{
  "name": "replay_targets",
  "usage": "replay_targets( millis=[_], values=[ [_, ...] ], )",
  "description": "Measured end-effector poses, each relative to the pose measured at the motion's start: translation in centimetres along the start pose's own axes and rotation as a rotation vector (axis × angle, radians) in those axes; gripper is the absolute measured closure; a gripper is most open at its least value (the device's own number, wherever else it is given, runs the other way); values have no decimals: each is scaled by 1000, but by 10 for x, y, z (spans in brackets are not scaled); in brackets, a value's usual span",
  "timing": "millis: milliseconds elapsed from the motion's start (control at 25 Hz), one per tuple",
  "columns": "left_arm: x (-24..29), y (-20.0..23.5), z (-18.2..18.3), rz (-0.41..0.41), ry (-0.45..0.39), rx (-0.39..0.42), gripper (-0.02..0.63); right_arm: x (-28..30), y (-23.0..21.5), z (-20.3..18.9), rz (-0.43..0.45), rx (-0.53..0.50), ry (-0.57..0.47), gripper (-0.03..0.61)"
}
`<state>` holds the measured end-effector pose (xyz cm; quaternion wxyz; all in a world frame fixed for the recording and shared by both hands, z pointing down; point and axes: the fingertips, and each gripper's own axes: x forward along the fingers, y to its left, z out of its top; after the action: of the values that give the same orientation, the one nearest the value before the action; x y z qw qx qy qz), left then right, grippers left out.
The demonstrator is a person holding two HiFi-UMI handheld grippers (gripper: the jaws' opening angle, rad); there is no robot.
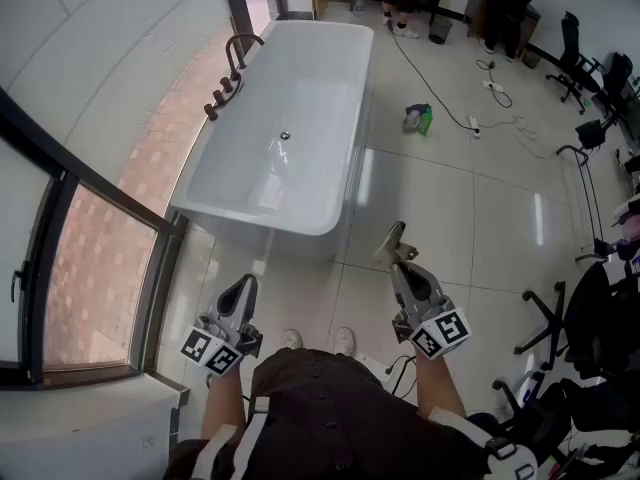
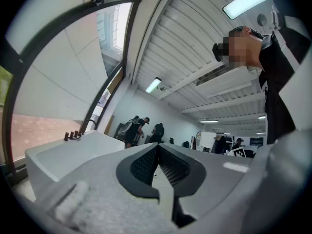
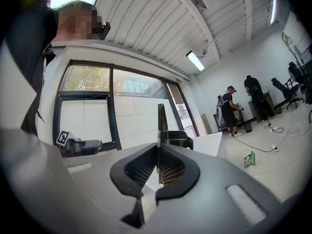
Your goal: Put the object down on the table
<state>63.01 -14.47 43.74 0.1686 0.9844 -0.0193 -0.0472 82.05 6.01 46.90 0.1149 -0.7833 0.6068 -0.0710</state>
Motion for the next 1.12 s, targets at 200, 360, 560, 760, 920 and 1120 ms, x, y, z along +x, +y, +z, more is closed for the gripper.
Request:
replay_targets(
  millis=[200,360,560,760,920,1120],
  values=[
    [-32,31,-1,85,-15,7,617,26,6,-5,51,-62,38,578],
    [-61,63,22,141,-75,13,617,52,10,4,57,-86,20,577],
    [-103,104,60,210,-123,98,615,107,55,19,119,-105,-27,578],
    [-166,144,93,325,-180,143,615,174,120,27,249,-114,-61,577],
    [-222,170,98,428,-201,145,615,214,171,19,322,-85,-63,577],
    [-270,192,100,513,-252,118,615,243,220,9,407,-107,-34,577]
  ],
)
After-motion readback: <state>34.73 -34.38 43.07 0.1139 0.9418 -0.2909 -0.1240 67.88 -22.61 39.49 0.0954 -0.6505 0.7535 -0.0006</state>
